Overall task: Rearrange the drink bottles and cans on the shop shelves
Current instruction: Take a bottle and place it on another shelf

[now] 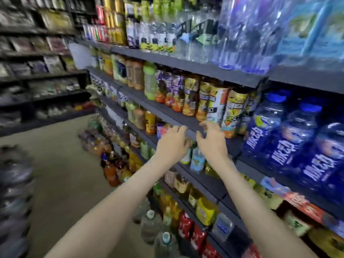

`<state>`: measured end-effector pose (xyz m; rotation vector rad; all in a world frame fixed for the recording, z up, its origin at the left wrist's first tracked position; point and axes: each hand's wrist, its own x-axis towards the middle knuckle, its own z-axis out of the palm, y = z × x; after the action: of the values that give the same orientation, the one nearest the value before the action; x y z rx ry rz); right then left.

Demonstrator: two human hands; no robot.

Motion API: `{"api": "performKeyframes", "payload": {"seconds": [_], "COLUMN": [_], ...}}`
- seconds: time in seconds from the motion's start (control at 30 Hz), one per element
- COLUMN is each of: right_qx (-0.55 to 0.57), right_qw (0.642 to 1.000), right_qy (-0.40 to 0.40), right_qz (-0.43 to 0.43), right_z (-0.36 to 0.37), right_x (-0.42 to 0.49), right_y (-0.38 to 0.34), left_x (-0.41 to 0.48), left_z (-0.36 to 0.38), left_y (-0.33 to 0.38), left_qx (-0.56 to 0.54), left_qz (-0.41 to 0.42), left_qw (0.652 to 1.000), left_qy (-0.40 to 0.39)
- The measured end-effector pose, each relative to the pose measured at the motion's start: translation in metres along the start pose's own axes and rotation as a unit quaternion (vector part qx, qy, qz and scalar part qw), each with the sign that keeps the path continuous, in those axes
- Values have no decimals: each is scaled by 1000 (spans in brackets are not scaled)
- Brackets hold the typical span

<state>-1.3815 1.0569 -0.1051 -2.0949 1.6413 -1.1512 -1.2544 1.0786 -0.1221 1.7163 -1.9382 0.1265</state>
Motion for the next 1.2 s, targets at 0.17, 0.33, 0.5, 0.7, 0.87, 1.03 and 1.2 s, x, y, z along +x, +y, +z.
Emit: {"api": "performKeyframes", "payload": {"seconds": [0.17, 0.33, 0.5, 0.7, 0.87, 1.03, 1.2], "right_qx": [26, 49, 73, 60, 60, 81, 89], "right_qw": [998, 998, 997, 998, 997, 997, 996], "right_qy": [-26, -22, -6, -13, -10, -1, -5], "right_qz": [-44, -46, -7, 21, 37, 9, 12], "right_z": [98, 202, 294, 389, 461, 554, 621], "right_x": [56, 109, 173, 236, 296, 372, 444], "right_y": [-61, -121, -185, -227, -243, -273, -296], "left_x": [35, 80, 131, 191, 238, 301, 374], "left_z": [-17, -33, -57, -61, -38, -22, -16], "left_y": [-113, -239, -362, -474, -548, -640, -717], "left_qx": [15, 14, 31, 22, 6, 1, 3], "left_qz": [-56, -37, -7, -12, -10, -8, 0], "left_qw": [998, 998, 999, 999, 1000, 1000, 1000], "left_qy": [21, 39, 25, 22, 12, 23, 17]}}
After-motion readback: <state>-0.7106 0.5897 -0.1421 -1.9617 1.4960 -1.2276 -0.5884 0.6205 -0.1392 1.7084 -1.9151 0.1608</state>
